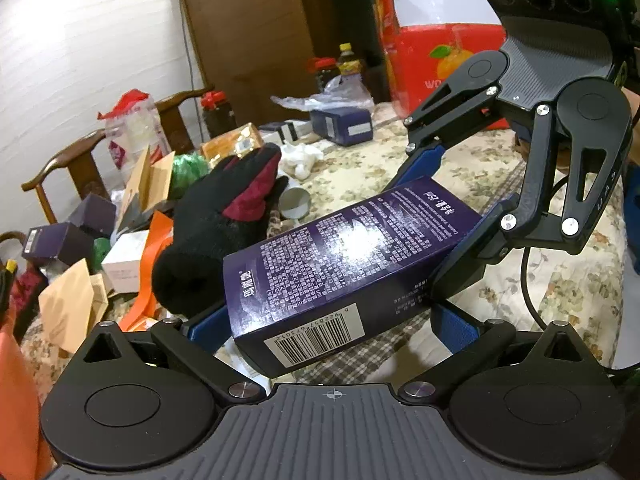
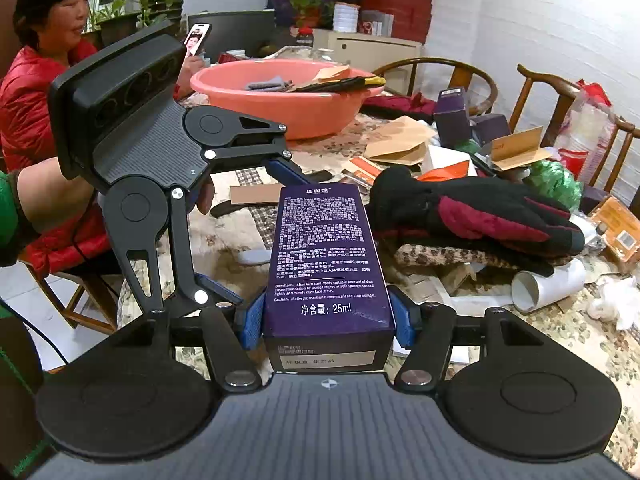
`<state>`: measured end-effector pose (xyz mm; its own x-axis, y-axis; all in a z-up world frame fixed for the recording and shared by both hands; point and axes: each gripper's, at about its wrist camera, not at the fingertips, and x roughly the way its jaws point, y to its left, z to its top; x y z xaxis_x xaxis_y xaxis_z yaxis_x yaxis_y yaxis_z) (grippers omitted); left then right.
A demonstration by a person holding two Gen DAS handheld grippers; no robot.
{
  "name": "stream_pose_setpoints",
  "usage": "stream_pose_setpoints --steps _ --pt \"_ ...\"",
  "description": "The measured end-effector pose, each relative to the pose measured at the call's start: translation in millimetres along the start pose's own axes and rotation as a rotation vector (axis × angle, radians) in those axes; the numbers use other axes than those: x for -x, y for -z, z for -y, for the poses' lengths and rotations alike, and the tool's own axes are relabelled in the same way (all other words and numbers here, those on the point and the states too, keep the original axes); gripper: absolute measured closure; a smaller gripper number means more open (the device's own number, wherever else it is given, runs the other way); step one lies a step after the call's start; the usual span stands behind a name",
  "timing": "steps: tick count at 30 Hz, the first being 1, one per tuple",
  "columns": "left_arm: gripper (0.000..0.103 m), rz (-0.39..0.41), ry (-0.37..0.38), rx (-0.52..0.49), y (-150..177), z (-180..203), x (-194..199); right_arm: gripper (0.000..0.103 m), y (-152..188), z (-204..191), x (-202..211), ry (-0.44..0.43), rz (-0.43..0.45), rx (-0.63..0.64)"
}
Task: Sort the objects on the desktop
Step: 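Lift the purple box with the right gripper and carry it toward the left gripper, then lower the purple box into the pink basin and open the right gripper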
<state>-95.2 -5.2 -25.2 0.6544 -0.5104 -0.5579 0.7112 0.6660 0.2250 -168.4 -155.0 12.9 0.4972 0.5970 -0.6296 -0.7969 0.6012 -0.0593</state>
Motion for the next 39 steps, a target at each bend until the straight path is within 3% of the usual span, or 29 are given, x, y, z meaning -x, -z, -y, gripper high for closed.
stream_pose_setpoints --steps 8,14,26,32,39 --pt "0.000 0.004 -0.005 -0.002 0 -1 1 0.037 -1 2 -1 -0.001 0.001 0.000" --pt "0.001 0.036 -0.061 -0.016 -10 -12 20 0.037 -17 3 3 -0.001 0.035 0.020" --pt "0.000 0.072 -0.333 -0.031 -37 -87 118 0.037 -138 -9 -14 -0.055 0.201 0.188" --pt "0.000 -0.003 -0.475 0.049 -27 -154 152 0.037 -216 -17 -74 -0.145 0.241 0.196" --pt "0.001 -0.171 -0.628 0.249 19 -240 143 0.037 -274 -16 -187 -0.159 0.200 0.056"
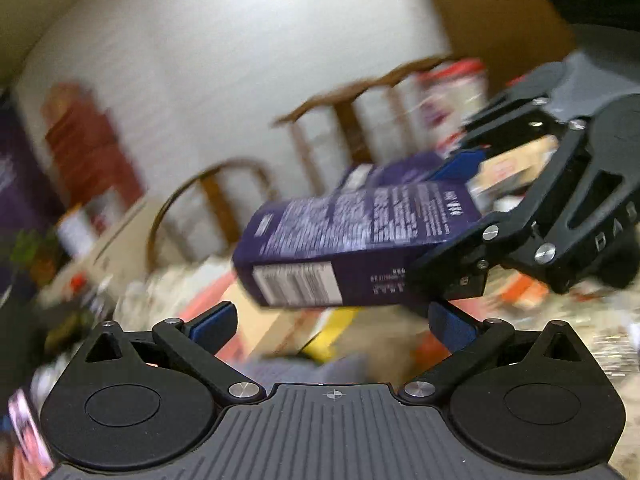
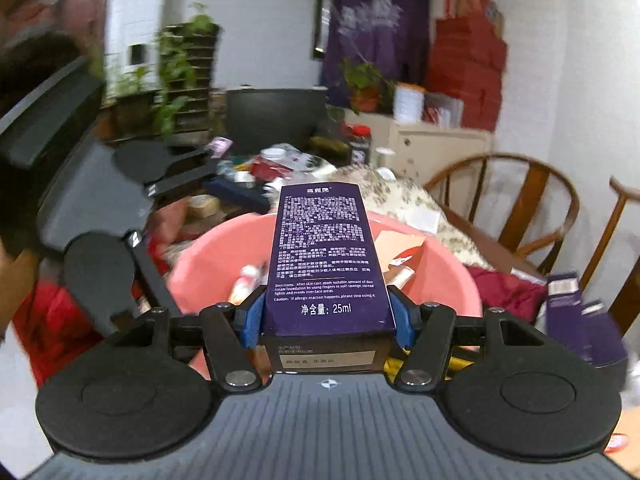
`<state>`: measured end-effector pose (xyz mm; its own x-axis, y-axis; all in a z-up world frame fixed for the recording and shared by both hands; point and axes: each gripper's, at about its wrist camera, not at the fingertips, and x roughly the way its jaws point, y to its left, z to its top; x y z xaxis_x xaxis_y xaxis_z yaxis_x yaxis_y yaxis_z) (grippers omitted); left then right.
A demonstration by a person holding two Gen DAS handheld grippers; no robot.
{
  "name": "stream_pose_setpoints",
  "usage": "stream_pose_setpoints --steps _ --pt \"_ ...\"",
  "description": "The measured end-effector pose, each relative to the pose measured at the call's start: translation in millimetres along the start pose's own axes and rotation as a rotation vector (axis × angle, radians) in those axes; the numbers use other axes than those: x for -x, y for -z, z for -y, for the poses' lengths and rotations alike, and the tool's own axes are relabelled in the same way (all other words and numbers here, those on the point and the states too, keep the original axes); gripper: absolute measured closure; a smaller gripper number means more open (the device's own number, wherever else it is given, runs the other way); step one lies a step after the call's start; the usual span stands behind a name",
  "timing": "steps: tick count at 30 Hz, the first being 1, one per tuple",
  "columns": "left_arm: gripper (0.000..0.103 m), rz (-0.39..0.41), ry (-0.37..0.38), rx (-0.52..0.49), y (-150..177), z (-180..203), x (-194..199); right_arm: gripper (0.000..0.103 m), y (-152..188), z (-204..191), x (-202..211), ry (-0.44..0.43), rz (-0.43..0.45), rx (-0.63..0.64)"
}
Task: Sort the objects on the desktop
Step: 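Lower the purple box into the pink basin and open the right gripper, then move the left gripper toward the white comb on the table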
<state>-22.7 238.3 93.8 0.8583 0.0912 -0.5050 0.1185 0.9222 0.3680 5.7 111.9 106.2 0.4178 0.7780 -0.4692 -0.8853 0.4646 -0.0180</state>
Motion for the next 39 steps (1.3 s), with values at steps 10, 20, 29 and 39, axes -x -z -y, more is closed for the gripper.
stream_pose_setpoints --steps 10,20,29,39 --pt "0.000 -0.190 -0.261 0.260 21 -29 -53 0.020 12 12 -72 0.129 0.026 -0.188" --pt "0.000 0.050 -0.235 0.412 7 34 46 0.013 62 -1 71 0.259 0.189 -0.205" --pt "0.000 0.037 0.050 0.393 -8 173 23 0.010 176 -6 151 0.628 0.061 -0.213" --pt "0.000 -0.069 0.146 0.382 4 233 -38 0.010 267 36 227 0.600 0.028 -0.426"
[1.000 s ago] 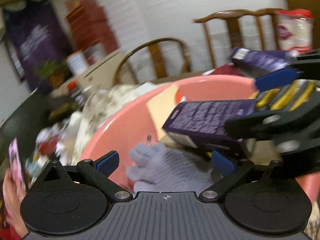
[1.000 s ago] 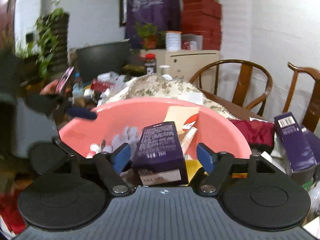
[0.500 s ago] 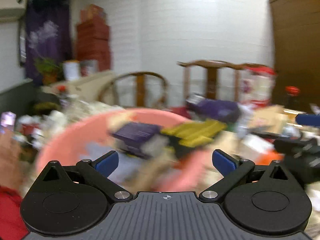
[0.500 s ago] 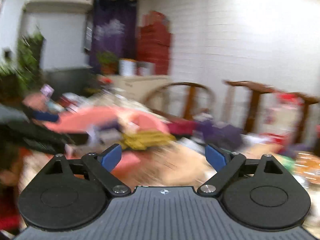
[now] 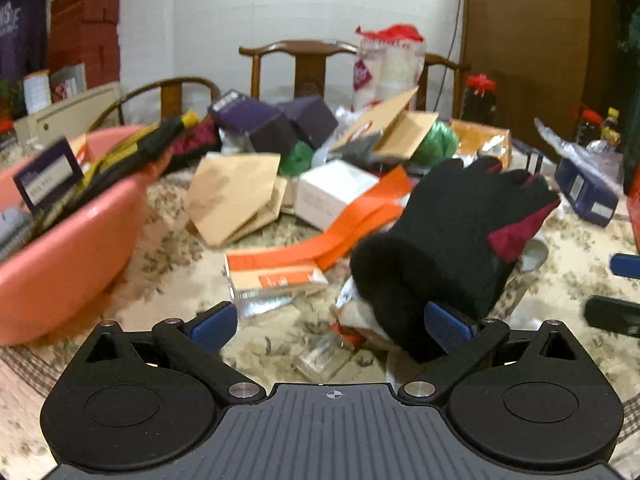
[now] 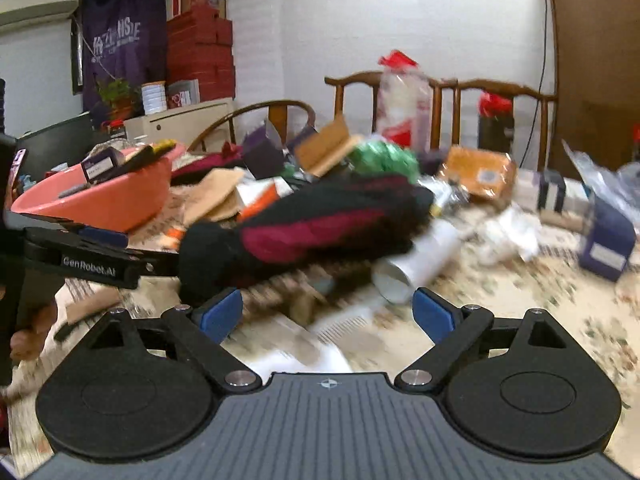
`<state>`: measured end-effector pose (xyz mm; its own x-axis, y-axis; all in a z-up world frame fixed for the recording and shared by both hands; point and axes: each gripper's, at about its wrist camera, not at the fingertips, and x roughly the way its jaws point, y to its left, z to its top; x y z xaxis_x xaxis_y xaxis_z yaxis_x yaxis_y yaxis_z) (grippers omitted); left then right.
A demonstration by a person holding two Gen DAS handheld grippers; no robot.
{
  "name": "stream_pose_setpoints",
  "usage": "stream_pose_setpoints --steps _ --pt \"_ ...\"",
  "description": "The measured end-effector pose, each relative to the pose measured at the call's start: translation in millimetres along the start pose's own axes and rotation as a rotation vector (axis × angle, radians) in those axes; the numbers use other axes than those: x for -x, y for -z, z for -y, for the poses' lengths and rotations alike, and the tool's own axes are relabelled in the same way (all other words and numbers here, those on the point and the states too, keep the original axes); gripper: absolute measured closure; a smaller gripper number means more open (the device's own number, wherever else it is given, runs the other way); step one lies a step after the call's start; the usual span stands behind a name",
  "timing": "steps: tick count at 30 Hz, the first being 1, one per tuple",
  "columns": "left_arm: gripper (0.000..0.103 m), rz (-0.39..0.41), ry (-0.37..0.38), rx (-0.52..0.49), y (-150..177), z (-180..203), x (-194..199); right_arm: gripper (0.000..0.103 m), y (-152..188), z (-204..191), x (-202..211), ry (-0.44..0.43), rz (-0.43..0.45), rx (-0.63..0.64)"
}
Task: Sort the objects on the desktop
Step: 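Move the left gripper toward the white comb on the table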
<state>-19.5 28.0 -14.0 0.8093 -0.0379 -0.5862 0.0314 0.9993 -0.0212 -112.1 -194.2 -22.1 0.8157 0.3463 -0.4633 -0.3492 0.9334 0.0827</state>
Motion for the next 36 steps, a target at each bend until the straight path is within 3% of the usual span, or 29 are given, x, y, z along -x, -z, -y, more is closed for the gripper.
stream_pose_setpoints --steps 5,9,14,17,19,21,25,26,29,36 --pt "0.000 -0.024 -0.001 -0.031 12 -1 -11 0.010 13 13 3 -0.071 -0.059 0.038" --pt "0.000 -0.021 0.020 -0.051 16 1 -7 0.010 19 -5 -6 -0.142 -0.101 0.107" --pt "0.000 -0.002 0.037 -0.052 19 -2 5 0.011 21 -23 -29 -0.157 -0.165 0.188" --pt "0.000 -0.007 0.047 -0.047 21 -5 8 0.020 27 -26 -41 -0.148 -0.183 0.185" --pt "0.000 -0.018 0.057 -0.046 23 -6 8 0.033 25 -26 -41 -0.129 -0.183 0.156" --pt "0.000 -0.035 0.069 -0.042 26 -6 5 0.062 24 -26 -37 -0.119 -0.176 0.146" --pt "0.000 -0.065 0.116 -0.053 32 -1 4 0.067 28 -21 -33 -0.115 -0.164 0.137" --pt "0.000 -0.064 0.122 -0.064 33 0 5 0.065 27 -18 -32 -0.116 -0.163 0.124" --pt "0.000 -0.064 0.127 -0.076 35 0 9 0.002 26 -13 -38 -0.116 -0.193 0.123" --pt "0.000 -0.098 0.085 -0.129 43 4 6 0.001 26 -11 -46 -0.115 -0.218 0.104"
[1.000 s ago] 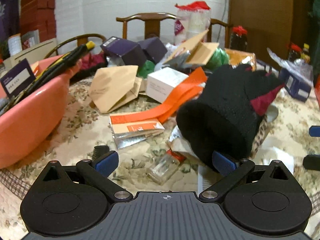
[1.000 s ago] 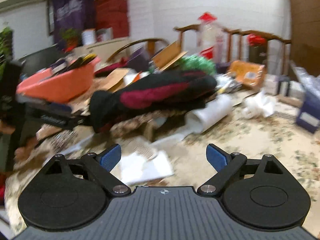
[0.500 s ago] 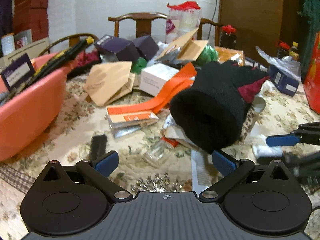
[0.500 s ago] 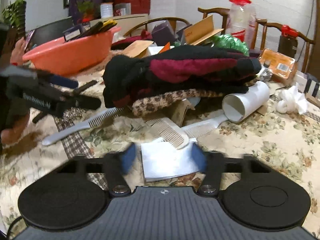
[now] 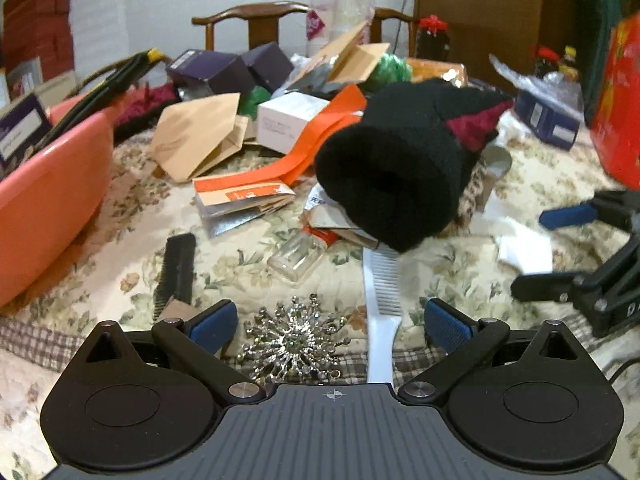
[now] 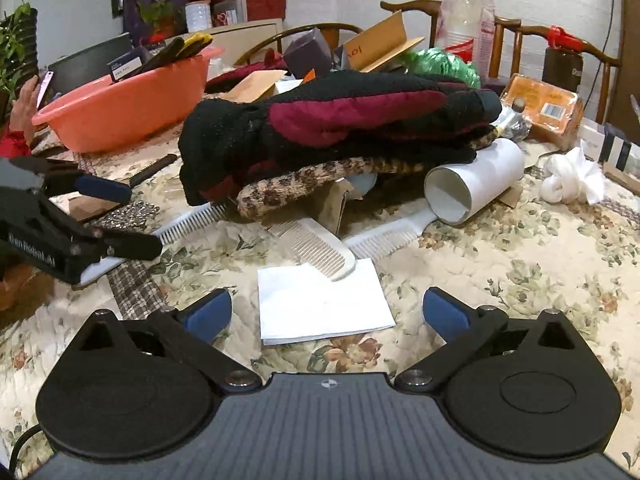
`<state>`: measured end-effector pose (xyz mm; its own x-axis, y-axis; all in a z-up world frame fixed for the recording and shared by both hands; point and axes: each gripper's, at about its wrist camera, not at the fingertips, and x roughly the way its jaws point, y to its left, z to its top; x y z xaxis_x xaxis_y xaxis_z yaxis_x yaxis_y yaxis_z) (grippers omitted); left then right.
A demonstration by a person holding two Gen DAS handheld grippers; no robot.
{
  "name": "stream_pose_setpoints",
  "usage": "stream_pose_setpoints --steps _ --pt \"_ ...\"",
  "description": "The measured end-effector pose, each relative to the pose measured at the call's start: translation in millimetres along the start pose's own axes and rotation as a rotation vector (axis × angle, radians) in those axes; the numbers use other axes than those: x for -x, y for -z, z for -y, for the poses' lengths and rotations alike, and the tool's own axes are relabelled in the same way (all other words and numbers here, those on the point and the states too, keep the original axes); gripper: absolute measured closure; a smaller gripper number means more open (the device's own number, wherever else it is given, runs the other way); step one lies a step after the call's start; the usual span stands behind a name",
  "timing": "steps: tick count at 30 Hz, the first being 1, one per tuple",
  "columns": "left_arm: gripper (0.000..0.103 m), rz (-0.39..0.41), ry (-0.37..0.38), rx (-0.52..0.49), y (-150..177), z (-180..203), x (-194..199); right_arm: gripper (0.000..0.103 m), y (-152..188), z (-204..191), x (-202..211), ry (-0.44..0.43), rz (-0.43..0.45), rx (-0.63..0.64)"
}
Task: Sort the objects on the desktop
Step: 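Move the left gripper toward the white comb on the table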
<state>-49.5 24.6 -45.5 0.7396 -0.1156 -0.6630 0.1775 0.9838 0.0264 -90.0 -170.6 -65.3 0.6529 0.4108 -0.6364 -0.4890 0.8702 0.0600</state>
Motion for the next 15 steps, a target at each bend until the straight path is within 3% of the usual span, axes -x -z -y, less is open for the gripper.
stream_pose_setpoints --steps 10,15 --pt "0.003 0.005 -0.006 -0.012 -12 18 -22 0.001 1 -5 1 0.030 -0.005 0.001" --pt "0.018 0.023 0.019 -0.034 -4 16 -11 0.001 3 -5 2 0.035 0.007 0.003"
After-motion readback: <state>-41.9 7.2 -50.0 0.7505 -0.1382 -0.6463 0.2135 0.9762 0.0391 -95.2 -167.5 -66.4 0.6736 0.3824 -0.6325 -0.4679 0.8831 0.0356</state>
